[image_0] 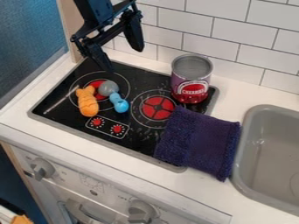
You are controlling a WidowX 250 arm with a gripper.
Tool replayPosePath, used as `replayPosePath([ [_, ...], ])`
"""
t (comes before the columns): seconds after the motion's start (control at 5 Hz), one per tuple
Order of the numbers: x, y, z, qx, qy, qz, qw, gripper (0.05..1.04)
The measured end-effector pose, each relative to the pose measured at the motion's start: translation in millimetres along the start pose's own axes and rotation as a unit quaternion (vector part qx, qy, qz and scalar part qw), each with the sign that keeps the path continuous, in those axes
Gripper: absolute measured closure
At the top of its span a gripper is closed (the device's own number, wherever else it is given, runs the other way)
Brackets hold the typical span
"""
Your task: Move the red can above the fish and blue object
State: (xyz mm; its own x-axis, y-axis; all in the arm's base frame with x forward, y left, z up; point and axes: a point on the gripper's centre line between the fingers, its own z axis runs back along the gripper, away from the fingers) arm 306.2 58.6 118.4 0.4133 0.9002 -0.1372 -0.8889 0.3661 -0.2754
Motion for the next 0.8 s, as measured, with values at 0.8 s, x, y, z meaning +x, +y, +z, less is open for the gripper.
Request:
replayPosePath([
  [0.8, -79.5, -24.4, -30.5, 0.015, 0.02, -0.109, 0.9937, 0.083],
])
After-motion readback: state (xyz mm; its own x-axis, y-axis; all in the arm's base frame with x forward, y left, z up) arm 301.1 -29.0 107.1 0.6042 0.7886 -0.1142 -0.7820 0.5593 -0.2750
